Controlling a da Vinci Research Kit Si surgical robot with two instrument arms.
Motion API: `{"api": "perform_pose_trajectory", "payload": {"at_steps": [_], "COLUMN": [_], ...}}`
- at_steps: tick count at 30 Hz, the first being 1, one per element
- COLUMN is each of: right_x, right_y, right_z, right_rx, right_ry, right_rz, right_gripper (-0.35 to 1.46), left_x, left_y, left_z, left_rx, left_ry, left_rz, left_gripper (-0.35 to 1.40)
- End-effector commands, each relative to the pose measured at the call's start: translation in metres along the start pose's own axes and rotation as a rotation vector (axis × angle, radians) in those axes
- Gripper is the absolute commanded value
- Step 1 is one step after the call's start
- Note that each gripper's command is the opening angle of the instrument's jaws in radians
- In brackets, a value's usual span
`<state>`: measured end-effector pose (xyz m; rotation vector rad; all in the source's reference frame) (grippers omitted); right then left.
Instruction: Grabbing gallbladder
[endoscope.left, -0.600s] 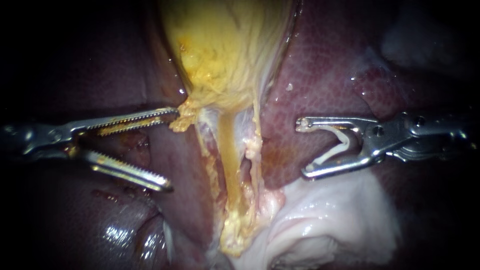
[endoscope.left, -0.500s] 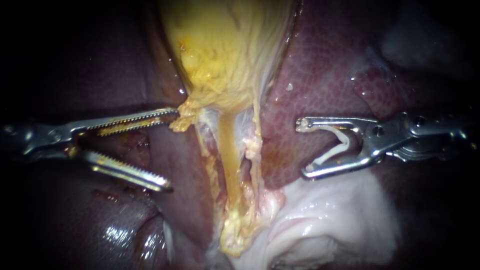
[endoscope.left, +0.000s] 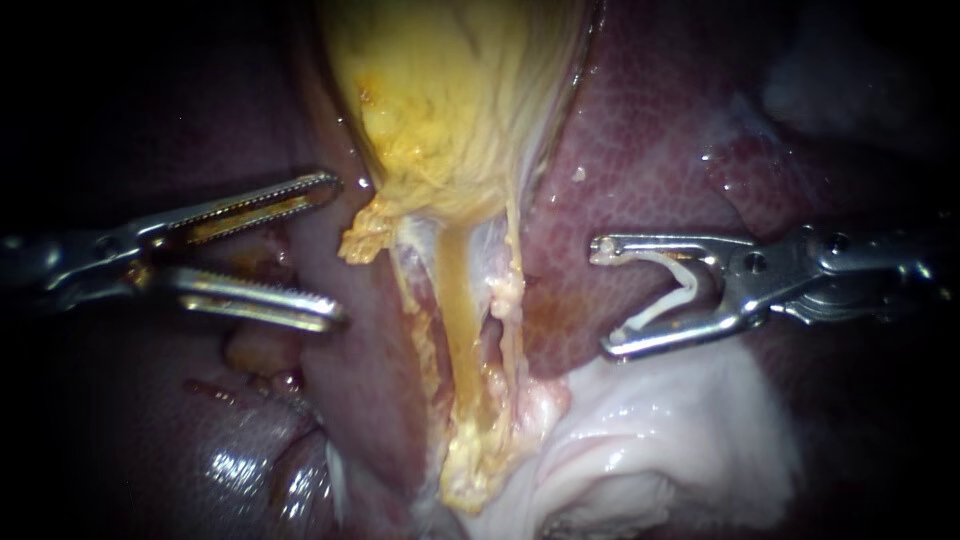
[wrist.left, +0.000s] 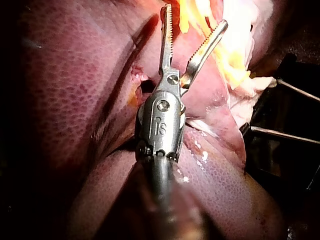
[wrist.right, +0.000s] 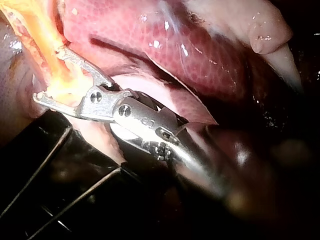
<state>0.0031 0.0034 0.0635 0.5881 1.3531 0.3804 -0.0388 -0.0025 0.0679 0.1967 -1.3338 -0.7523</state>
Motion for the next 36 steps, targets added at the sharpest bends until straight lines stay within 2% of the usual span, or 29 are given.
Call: {"api": "perform_pose_trajectory", "payload": {"at_steps": [1,5,11,16,17,23,26,30,36], "right_x": [0.0,0.0,0.0001,0.0003,0.0003,0.0003,0.0003,0.0003,0.0003], "right_y": [0.0,0.0,-0.0001,-0.0003,-0.0003,-0.0003,-0.0003,-0.0003,-0.0003], "right_z": [0.0,0.0,0.0001,0.0002,0.0002,0.0002,0.0002,0.0002,0.0002], "right_rx": [-0.001,-0.001,-0.001,0.0,0.0,0.0,0.0,0.0,0.0], "right_ry": [0.0,0.0,0.001,0.001,0.001,0.001,0.001,0.001,0.001], "right_rz": [0.0,0.0,0.0,0.0,0.0,0.0,0.0,0.0,0.0], "right_gripper": [0.6,0.6,0.6,0.6,0.6,0.6,0.6,0.6,0.6], "left_x": [0.0001,0.0003,0.0009,0.0014,0.0015,0.0018,0.0017,0.0014,0.0009], "left_y": [0.0,-0.0006,-0.0006,0.0001,0.0003,0.001,0.0009,0.0006,0.0002], "left_z": [0.0003,0.0011,0.0021,0.0023,0.0022,0.0015,0.0015,0.0014,0.0014], "left_rx": [-0.01,-0.037,-0.056,-0.065,-0.067,-0.082,-0.089,-0.093,-0.069], "left_ry": [0.0,0.007,0.021,0.038,0.044,0.091,0.1,0.099,0.095], "left_rz": [-0.027,-0.085,-0.117,-0.121,-0.121,-0.12,-0.12,-0.127,-0.137], "left_gripper": [0.49,0.34,0.17,-0.18,-0.35,-0.35,-0.35,-0.35,-0.35]}}
